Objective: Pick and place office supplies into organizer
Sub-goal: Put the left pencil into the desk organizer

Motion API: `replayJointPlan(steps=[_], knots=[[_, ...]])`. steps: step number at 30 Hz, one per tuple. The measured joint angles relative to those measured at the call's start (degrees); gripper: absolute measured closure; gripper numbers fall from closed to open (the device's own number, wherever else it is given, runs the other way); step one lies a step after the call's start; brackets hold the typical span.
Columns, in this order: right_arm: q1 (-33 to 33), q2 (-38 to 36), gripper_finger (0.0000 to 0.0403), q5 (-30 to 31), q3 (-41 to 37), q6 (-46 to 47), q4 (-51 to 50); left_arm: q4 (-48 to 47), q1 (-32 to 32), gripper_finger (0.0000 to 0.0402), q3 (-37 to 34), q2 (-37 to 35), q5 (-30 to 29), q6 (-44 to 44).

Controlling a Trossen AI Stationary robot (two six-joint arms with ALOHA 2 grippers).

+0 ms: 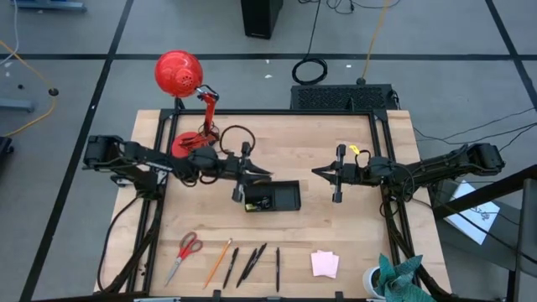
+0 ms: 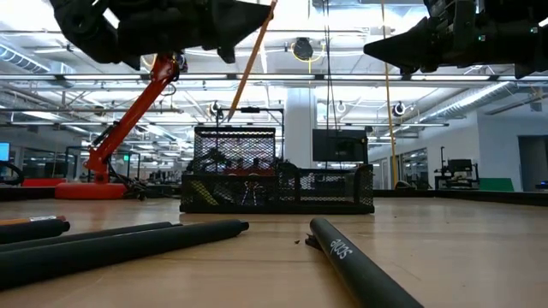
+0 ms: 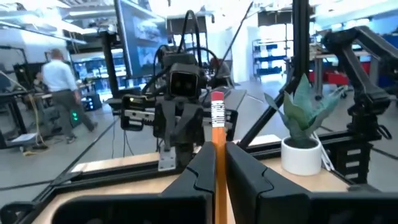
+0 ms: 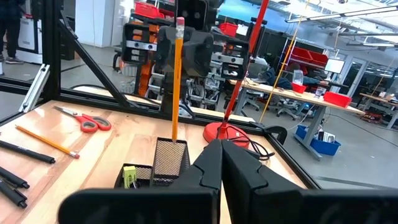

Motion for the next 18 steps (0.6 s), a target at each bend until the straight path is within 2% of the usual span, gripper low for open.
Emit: replayJointPlan(steps=[9,13,18], knots=[[0.0,0.0,0.0403,0.0,0.0,0.1,0.5,6.7,-0.5,0.0385,-1.1,8.6,-5.2,-3.3],[0.0,0.0,0.0403,0.0,0.0,0.2,0.4,10.1,-0.5,0.0377,-1.1,11.7,-6.1,-3.3],[0.0,0.0,0.0403,0.0,0.0,0.2,0.1,10.4,-0.4,0.0386,-1.1,13.9,-7.1,-3.1]])
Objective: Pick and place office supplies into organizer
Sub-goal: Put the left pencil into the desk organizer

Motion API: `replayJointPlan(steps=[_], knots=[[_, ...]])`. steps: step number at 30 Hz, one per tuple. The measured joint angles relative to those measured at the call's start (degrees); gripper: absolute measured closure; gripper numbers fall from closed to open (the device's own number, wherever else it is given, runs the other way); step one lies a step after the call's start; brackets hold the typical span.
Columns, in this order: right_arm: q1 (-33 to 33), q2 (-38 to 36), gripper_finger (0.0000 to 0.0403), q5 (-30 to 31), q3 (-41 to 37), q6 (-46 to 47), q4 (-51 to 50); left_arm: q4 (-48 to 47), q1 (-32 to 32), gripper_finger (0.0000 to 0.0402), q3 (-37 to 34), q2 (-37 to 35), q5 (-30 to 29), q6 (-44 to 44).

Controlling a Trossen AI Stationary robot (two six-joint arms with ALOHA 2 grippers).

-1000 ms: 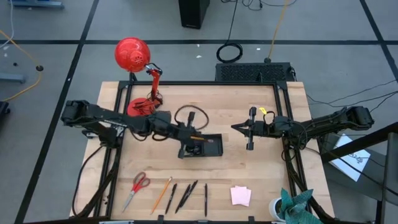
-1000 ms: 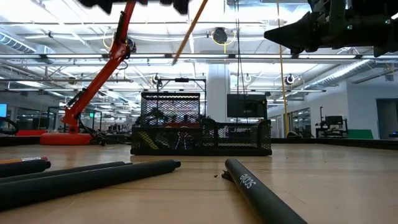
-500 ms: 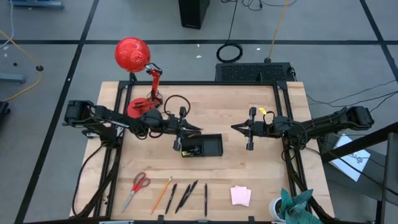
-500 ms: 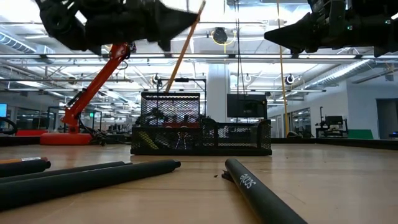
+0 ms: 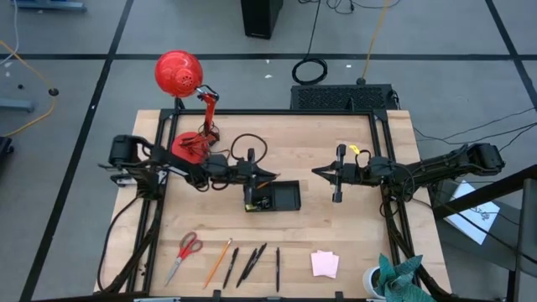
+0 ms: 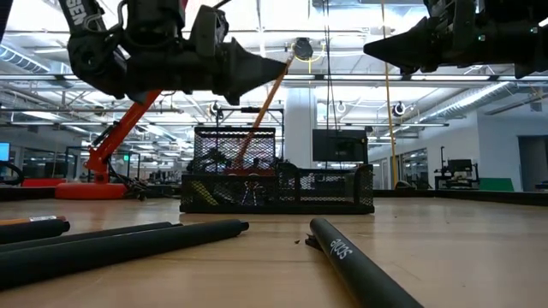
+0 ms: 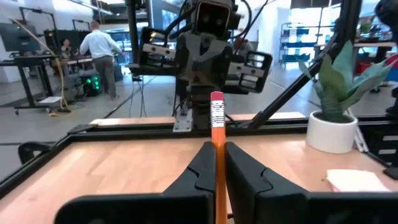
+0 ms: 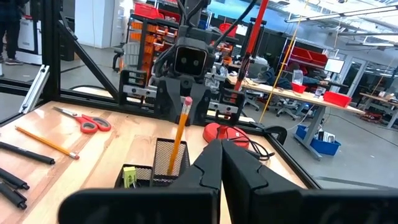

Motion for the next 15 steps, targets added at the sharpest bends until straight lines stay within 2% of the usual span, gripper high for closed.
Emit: replayJointPlan(steps=[15], knots=[[0.0,0.0,0.0403,0.0,0.0,1.3,-0.5,0.1,0.2,0.0380,0.0,5.4,-1.9,-1.4]])
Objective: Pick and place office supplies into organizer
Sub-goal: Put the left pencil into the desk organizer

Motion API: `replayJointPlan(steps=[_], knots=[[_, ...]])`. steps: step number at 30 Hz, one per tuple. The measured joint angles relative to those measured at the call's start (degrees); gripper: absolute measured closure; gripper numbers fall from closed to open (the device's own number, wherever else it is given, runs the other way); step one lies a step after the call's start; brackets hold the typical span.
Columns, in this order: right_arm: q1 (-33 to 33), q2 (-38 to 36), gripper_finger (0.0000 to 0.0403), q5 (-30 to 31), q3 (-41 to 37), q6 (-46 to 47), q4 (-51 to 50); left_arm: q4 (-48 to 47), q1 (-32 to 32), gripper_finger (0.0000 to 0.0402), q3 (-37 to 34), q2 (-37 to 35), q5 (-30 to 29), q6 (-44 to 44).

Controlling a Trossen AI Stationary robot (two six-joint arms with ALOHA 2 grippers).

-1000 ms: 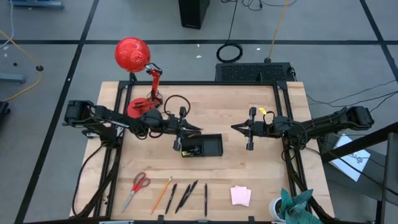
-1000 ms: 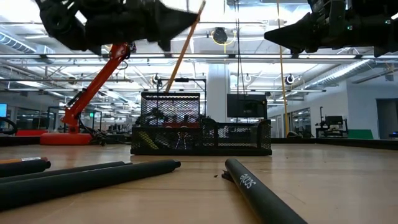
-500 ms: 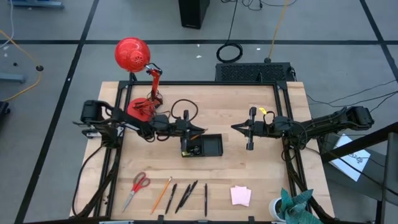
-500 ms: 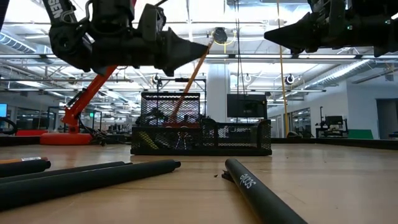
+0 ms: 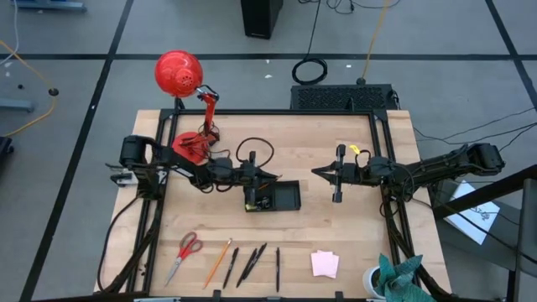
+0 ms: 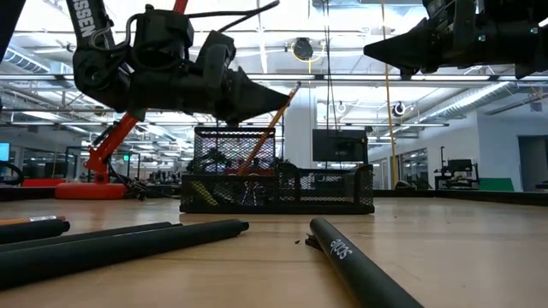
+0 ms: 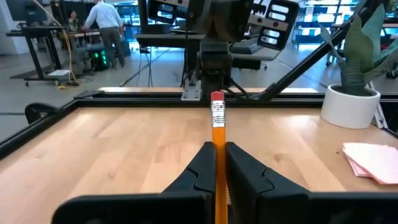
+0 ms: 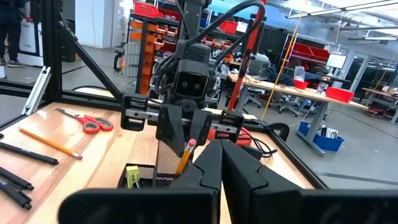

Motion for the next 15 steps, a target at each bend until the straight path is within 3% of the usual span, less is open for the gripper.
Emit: replayJointPlan(steps=[5,15], knots=[[0.0,0.0,0.0403,0.0,0.0,0.0,-0.2,-0.5,0.0,0.0387,0.0,0.4,0.0,-0.3],[0.0,0.0,0.0403,0.0,0.0,1.1,-1.0,-0.5,0.0,0.0359,0.0,0.4,-0.9,-2.3]])
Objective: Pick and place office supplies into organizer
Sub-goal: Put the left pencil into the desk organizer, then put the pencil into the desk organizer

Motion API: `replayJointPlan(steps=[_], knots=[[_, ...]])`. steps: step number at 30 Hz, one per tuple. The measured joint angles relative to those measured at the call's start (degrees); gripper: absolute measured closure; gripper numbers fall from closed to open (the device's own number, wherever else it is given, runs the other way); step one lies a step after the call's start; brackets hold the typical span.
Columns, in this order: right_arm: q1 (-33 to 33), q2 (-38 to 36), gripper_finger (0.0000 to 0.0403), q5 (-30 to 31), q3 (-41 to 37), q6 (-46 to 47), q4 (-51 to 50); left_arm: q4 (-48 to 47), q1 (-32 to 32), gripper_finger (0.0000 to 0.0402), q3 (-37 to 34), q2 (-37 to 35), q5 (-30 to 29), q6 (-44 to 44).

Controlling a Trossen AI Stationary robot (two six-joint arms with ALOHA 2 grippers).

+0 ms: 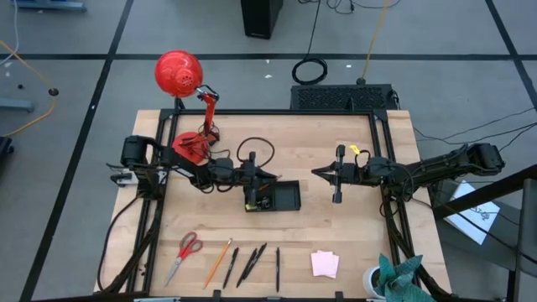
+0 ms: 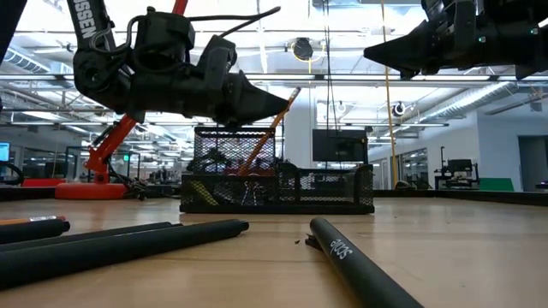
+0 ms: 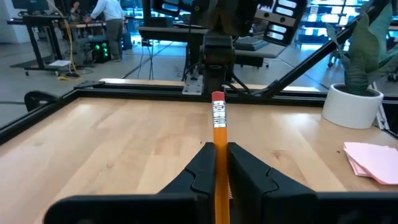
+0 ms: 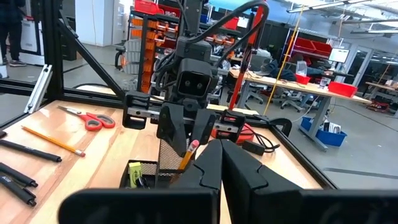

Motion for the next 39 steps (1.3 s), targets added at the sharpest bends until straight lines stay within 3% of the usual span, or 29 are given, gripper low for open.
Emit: replayJointPlan(steps=[4,15,21,25,31,35,39], knots=[[0.0,0.0,0.0403,0.0,0.0,0.0,0.0,0.6,0.1,0.0342,0.2,0.0,-2.5,-1.8],[0.0,0.0,0.0403,0.0,0.0,0.0,0.1,0.9,0.1,0.0294,0.3,-1.1,-2.6,-1.1],[0.0,0.0,0.0403,0.0,0.0,0.0,-0.1,-3.8,-0.8,0.0282,0.7,-8.0,-2.2,2.0],[0.0,0.0,0.0403,0.0,0.0,0.0,-0.2,-16.4,-3.4,0.0282,1.8,-16.0,-3.2,3.8],[0.0,0.0,0.0403,0.0,0.0,0.0,-0.2,-49.4,-11.2,0.0282,8.1,-26.7,-16.5,2.9],[0.0,0.0,0.0403,0.0,0.0,0.0,0.0,-71.0,-17.4,0.0282,14.9,-27.4,-22.6,-4.5],[0.0,0.0,0.0403,0.0,0.0,0.0,0.1,-86.5,-22.7,0.0282,19.8,-25.5,-23.0,-17.8]])
